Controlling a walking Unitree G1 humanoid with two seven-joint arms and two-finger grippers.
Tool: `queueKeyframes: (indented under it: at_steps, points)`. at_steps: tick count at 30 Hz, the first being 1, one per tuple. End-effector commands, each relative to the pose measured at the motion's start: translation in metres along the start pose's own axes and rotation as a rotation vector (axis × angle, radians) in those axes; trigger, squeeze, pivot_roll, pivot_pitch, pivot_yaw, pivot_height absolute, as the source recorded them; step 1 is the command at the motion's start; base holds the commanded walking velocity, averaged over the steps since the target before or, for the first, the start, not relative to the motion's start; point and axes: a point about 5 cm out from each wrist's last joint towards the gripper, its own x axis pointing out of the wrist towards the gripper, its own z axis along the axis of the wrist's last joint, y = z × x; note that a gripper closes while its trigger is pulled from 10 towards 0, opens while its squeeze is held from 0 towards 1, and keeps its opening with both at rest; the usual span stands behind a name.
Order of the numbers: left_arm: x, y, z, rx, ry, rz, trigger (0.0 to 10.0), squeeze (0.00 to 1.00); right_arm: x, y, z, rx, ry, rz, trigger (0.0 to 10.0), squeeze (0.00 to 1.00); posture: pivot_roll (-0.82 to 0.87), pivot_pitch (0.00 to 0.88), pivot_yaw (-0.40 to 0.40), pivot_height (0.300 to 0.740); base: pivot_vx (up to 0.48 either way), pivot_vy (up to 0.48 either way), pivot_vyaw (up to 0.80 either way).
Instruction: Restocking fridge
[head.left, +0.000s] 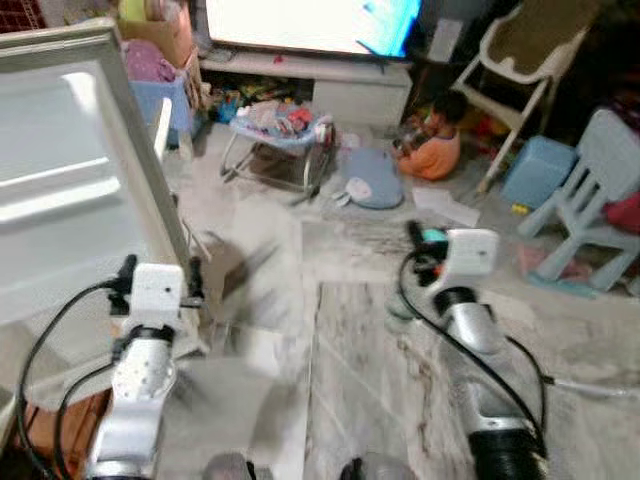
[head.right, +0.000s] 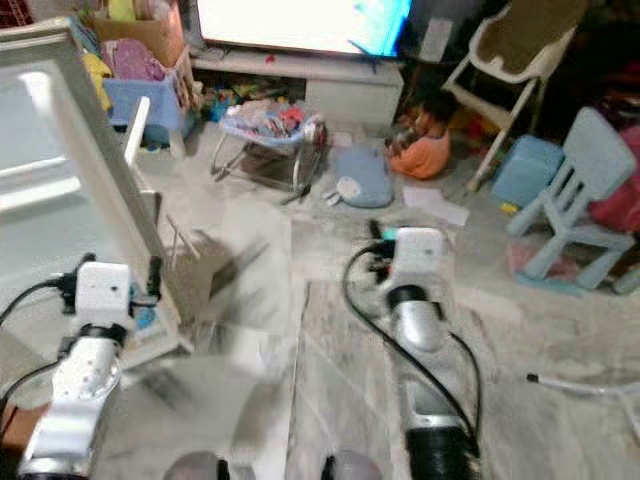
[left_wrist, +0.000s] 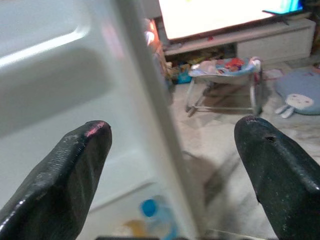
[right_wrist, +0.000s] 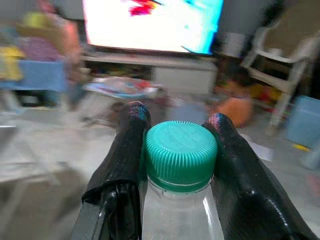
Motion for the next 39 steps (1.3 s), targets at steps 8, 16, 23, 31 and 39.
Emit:
queueKeyframes:
  at_steps: [8,16,23,31,39]
  points:
    - [-0.0003,-0.0048,0.0009,-0.008,0.004,-0.005,10.0,0.00,0.0014,-0.0059,0.0103,-0.013,-0.043,-0.007,10.0,0.00,0.09,0.004,-0.059,0.740,-0.268,0.367,0.00]
    - [0.0010,-0.0060,0.0026,0.003,-0.010,-0.013,10.0,0.00,0.0009,-0.0014,0.0109,0.007,-0.045,0.019,10.0,0.00,0.09,0.006,-0.058,0.740,-0.032,0.217,0.60]
    - [0.0004,-0.0063,0.0036,-0.006,-0.014,-0.022,10.0,0.00,-0.0002,-0.0008,0.0105,0.012,-0.044,0.023,10.0,0.00,0.09,0.010,-0.056,0.740,0.000,0.000,0.80]
    - [-0.0028,-0.0088,0.0037,-0.033,-0.022,-0.050,10.0,0.00,-0.0011,0.0011,0.0094,0.020,-0.037,0.039,10.0,0.00,0.09,0.015,-0.058,0.740,0.000,0.000,0.80]
    - [-0.0020,0.0006,-0.0016,-0.023,-0.018,0.026,10.0,0.00,-0.0040,0.0013,0.0039,0.023,-0.018,0.043,10.0,0.00,0.09,0.017,-0.056,0.740,0.000,0.000,0.80]
